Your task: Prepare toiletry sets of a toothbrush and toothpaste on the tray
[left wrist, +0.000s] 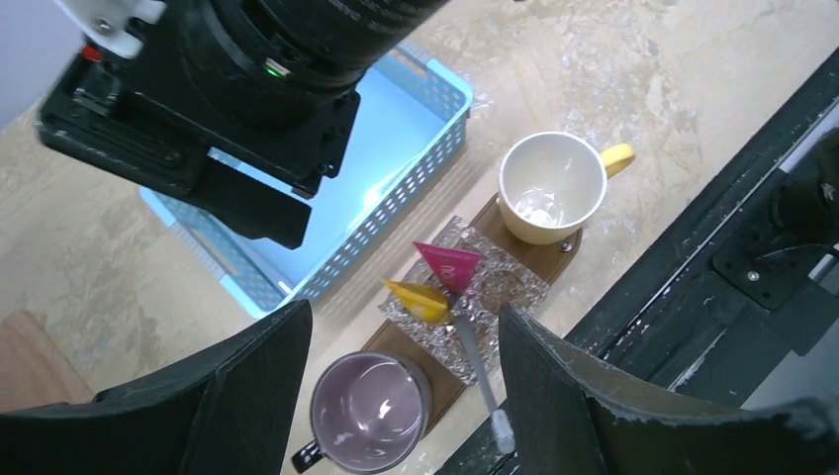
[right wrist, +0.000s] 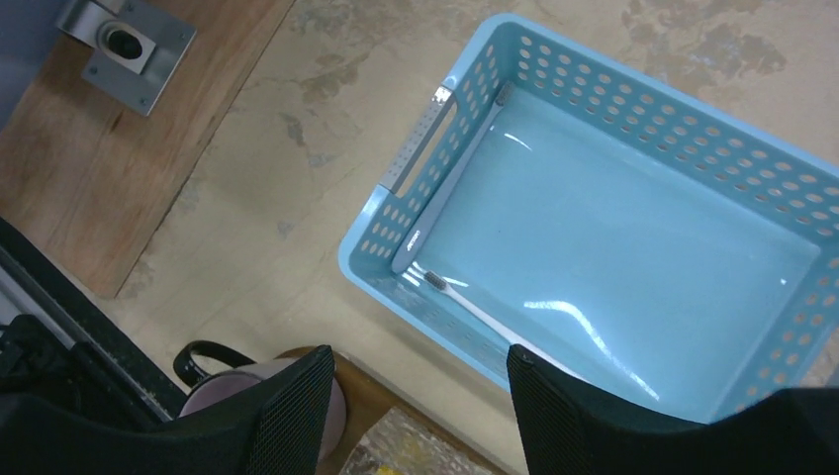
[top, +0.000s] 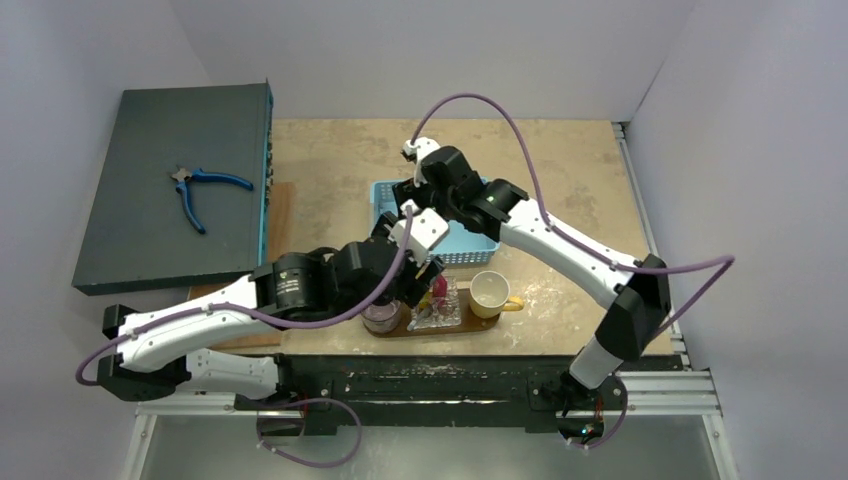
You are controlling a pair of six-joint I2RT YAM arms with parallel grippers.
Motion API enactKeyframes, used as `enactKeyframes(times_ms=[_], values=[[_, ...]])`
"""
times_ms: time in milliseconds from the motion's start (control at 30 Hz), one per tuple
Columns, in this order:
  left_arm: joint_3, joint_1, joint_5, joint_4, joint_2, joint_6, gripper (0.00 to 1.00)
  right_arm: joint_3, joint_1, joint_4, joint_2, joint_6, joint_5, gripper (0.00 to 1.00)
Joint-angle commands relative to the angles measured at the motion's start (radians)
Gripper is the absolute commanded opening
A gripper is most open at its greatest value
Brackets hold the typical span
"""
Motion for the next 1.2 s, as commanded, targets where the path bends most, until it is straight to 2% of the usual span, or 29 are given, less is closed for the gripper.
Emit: enactKeyframes(times_ms=[0, 333, 633, 833, 1167], values=[[0.030, 0.094, 0.075, -0.039, -0.077, -0.014, 0.69, 0.103, -0.002, -0.001, 0.095, 0.016, -0.032, 0.66], [-0.036, 0.408, 0.255, -0.103, -0.181, -0.049, 0.70, 0.246, -0.002, -0.013, 0.333, 0.034, 0.041, 0.63], [-0.156, 0.664, 0.336, -0.093, -0.265, -0.051, 0.70, 0.351, -0.017, 0.017, 0.518, 0.071, 0.068, 0.58], [-0.240, 0.738, 0.349, -0.054, -0.311, -0.050, 0.70, 0.421, -0.034, 0.040, 0.616, 0.110, 0.048, 0.58], [-0.332, 0.758, 0.368, 0.025, -0.315, -0.040, 0.69, 0.444, -0.056, 0.096, 0.694, 0.158, 0.024, 0.58]])
